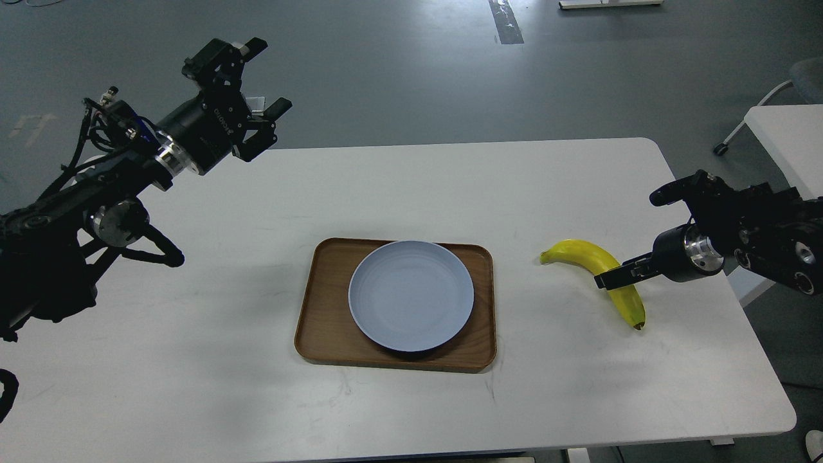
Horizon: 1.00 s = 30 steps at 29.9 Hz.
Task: Place banana on plate with both arms
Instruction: 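Reach the right gripper to the banana and grasp its middle, then lift the banana and carry it over the plate with the right gripper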
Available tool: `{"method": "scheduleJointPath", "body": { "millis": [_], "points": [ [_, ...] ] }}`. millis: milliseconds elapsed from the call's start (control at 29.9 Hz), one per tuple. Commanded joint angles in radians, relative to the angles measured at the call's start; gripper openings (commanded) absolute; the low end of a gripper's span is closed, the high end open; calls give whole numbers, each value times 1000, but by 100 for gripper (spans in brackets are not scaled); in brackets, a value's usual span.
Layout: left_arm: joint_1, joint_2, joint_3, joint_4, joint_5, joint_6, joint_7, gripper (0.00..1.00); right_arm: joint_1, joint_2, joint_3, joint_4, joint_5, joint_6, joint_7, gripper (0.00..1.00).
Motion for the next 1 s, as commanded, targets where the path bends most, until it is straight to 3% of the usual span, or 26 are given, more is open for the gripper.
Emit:
{"method": "scheduleJointPath", "body": {
  "millis": [0,234,602,970],
  "points": [
    [0,-1,0,0,0,0,0,100,-2,-1,-2,3,0,0,0,19],
    [-1,0,0,0,0,0,0,100,19,-15,-1,15,0,0,0,4],
    [-1,23,-3,-8,-1,0,0,100,255,-21,1,129,20,17,0,4],
    [-6,38,-5,-20,-6,0,0,100,312,295,-14,129,279,94,0,5]
  ]
}}
